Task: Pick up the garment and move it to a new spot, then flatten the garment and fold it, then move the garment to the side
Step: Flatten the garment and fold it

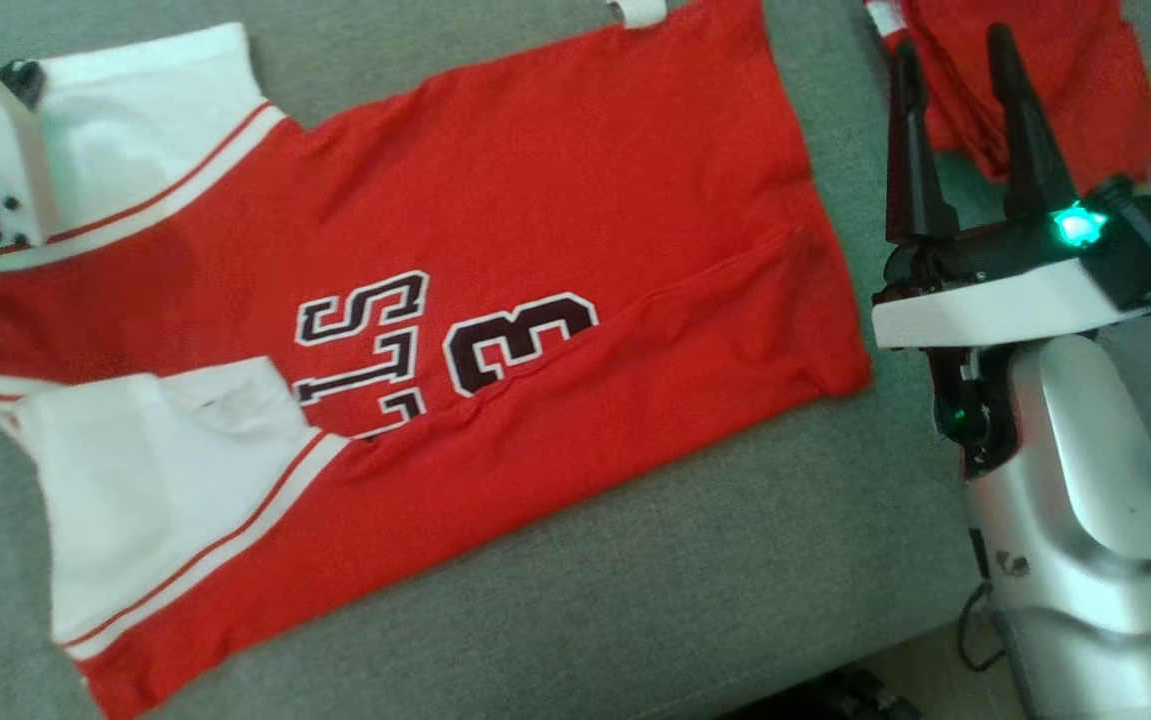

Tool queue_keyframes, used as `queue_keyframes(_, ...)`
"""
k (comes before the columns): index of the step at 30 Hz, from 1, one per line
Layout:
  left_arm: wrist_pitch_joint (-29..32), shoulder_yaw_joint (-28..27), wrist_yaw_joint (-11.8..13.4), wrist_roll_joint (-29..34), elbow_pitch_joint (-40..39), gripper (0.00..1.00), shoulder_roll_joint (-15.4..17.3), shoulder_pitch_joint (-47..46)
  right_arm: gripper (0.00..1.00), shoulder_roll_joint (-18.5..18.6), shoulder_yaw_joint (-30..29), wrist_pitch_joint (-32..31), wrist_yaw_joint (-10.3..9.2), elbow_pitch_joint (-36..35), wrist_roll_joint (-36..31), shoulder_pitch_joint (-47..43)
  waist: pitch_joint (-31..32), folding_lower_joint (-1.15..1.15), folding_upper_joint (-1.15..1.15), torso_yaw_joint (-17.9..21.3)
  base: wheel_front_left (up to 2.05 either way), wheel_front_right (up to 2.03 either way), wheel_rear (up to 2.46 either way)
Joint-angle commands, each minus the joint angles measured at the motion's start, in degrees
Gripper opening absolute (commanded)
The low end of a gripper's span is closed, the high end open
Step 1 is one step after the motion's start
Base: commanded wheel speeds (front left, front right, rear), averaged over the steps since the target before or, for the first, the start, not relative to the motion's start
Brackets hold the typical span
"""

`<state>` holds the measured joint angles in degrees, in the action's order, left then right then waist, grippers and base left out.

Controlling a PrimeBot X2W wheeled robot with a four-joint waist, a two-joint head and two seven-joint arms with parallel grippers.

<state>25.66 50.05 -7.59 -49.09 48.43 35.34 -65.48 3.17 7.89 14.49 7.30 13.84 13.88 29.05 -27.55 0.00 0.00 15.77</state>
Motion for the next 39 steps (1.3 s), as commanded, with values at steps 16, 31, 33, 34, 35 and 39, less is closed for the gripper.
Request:
queue_keyframes(16,-23.08,5.00,0.10,6.55,-8.13,0.00,-4.19,-0.17,1.00,5.41,-2.02,-11.88,0.19,25.58,-9.68,14.91,7.42,0.00,0.00,-15.35,0.00,0.00,0.00)
queue_keyframes(31,-24.62,8.45,0.65,8.86,-19.09,0.00,-5.93,1.11,1.00,12.67,-4.99,-19.27,0.19,48.52,-13.00,25.37,6.25,0.00,0.00,-22.84,0.00,0.00,0.00)
queue_keyframes(33,-24.39,8.53,0.95,8.92,-20.19,0.00,-5.85,1.03,1.00,13.09,-4.61,-19.38,0.19,50.23,-13.85,26.40,5.85,0.00,0.00,-23.13,0.00,0.00,0.00)
queue_keyframes(34,-24.29,8.53,1.09,8.93,-20.61,0.00,-5.81,0.96,1.00,13.13,-4.26,-19.57,0.19,51.08,-14.19,26.84,5.64,0.00,0.00,-23.25,0.00,0.00,0.00)
queue_keyframes(35,-24.22,8.53,1.20,8.92,-20.96,0.00,-5.77,0.88,1.00,13.07,-3.89,-19.78,0.19,51.89,-14.39,27.22,5.45,0.00,0.00,-23.37,0.00,0.00,0.00)
queue_keyframes(39,-23.95,8.41,1.52,8.70,-21.32,0.00,-5.37,0.75,0.00,12.72,-2.39,-20.88,0.19,54.75,-14.37,28.89,4.89,0.00,0.00,-23.26,0.00,0.00,0.00)
